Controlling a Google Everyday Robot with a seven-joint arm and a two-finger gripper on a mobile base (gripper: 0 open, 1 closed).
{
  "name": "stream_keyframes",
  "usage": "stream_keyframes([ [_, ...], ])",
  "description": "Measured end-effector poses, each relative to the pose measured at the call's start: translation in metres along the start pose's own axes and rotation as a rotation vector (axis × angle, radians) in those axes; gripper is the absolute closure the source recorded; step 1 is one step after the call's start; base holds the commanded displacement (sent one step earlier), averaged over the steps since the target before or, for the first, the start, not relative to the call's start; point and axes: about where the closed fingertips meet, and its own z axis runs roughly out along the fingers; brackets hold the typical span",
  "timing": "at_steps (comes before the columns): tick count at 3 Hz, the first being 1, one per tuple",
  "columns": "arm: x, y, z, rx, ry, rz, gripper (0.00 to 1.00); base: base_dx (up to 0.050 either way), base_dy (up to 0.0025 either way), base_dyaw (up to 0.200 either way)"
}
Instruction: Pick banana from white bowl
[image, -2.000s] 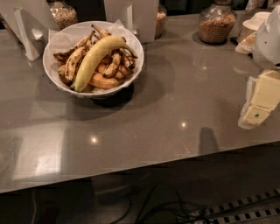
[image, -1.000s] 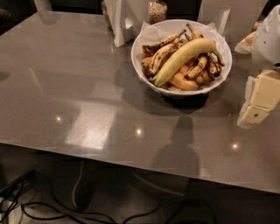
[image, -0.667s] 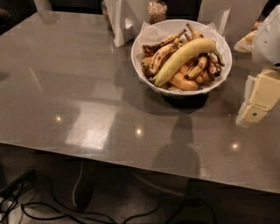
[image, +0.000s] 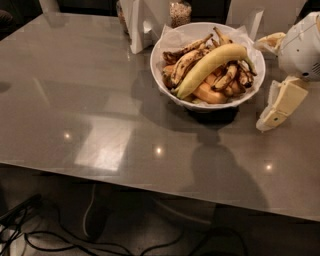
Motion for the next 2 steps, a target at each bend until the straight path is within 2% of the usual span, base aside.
stream_keyframes([
  [1, -0.013, -0.033, 0.013, 0.043, -0.112, -0.102, 0.00, 0.000, 0.00000, 0.000],
  [2, -0.040, -0.070, 0.006, 0.116, -0.203, -0.221, 0.00, 0.000, 0.00000, 0.000],
])
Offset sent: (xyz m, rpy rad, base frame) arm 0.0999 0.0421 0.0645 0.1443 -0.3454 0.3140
